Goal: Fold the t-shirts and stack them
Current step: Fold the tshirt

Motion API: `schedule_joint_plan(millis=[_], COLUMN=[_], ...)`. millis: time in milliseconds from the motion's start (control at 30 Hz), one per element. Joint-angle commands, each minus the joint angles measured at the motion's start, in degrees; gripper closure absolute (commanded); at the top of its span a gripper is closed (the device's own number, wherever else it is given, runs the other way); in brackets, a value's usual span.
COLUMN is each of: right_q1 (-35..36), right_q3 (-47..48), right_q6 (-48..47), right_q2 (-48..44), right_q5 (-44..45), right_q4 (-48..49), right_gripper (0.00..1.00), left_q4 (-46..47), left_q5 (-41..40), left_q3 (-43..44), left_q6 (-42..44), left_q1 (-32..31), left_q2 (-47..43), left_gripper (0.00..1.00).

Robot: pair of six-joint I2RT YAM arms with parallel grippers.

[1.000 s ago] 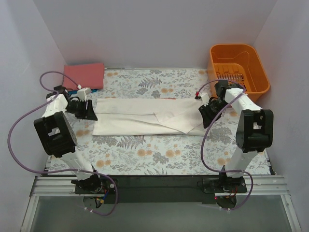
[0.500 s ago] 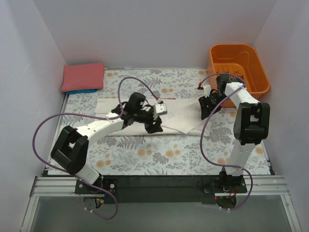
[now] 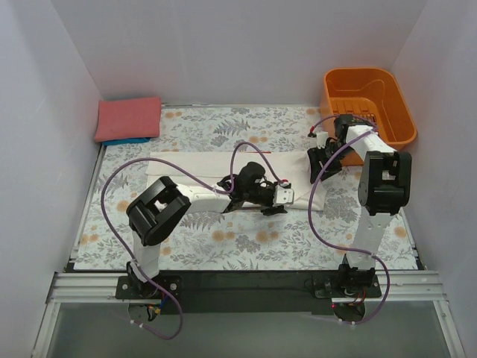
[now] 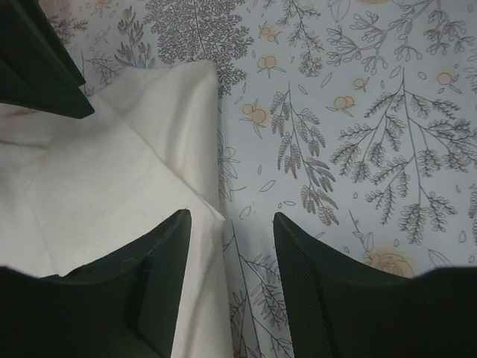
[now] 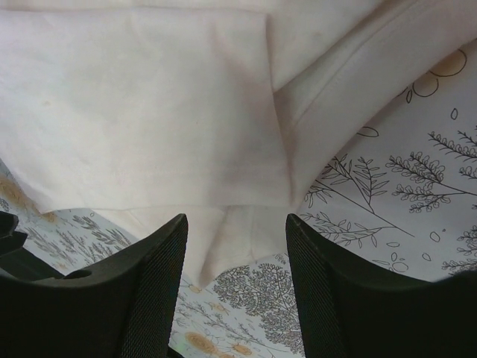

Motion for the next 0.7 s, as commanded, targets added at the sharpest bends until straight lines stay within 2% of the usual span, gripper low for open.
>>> schedule_joint_plan(millis=[0, 100, 233, 400, 500, 567, 667], right_q1=[-0.2, -0.2, -0.2, -0.2, -0.1, -0.1, -0.1], right_q3=[2.4, 2.5, 2.6, 3.3, 2.9, 2.5, 2.1], right_q6=[1.6, 1.6, 1.7, 1.5, 1.3, 1.1, 1.1], right_q2=[0.3, 0.5, 1.0, 1.4, 1.7, 1.8, 1.8], right_q5=[-0.6, -0.8, -1.6, -3.0, -3.4, -3.4, -3.1], right_q4=[0.3, 0.1, 0.0, -0.3, -0.4, -0.3, -0.3], right_gripper=[0.39, 0.39, 0.39, 0.39, 0.41, 0.42, 0.42], left_q4=[5.0, 5.5, 4.8, 3.2, 2.8, 2.2, 1.0], left_q5=[-1.0, -2.0, -2.2, -1.6, -1.7, -1.0, 0.2], left_q3=[3.2, 4.1, 4.2, 4.7, 5.1, 5.3, 4.6], left_q6=[5.3, 6.2, 8.3, 9.4, 9.5, 9.6, 10.2], left_q1=[-0.4, -0.5, -0.5, -0.5, -0.5, -0.5, -0.5], left_q2=[1.1, 3.2, 4.7, 5.2, 5.1, 5.0, 4.2], left_gripper=[0.54, 0.57, 0.66, 0.69, 0.8, 0.83, 0.78])
